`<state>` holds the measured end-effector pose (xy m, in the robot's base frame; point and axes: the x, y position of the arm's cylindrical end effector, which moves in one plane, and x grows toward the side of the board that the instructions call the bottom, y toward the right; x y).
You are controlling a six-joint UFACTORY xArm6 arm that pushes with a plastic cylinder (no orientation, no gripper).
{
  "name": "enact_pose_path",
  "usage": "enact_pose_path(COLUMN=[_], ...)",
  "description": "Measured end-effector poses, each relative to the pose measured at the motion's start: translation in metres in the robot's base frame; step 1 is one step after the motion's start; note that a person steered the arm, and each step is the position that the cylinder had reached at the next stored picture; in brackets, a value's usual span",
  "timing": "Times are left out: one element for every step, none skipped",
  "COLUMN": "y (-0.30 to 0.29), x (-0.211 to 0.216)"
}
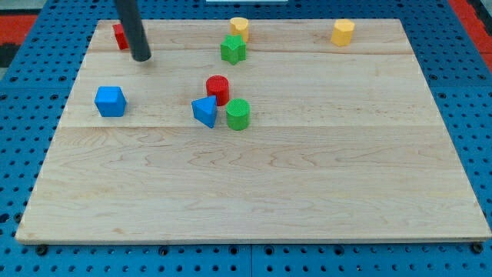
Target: Push the red circle to the bottom right
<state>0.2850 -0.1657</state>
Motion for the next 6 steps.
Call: enact_pose_path(y=[0.061, 0.055, 0.053, 0.056, 0.055, 0.055], x=[0.001, 0.001, 0.031, 0.04, 0.04, 0.041])
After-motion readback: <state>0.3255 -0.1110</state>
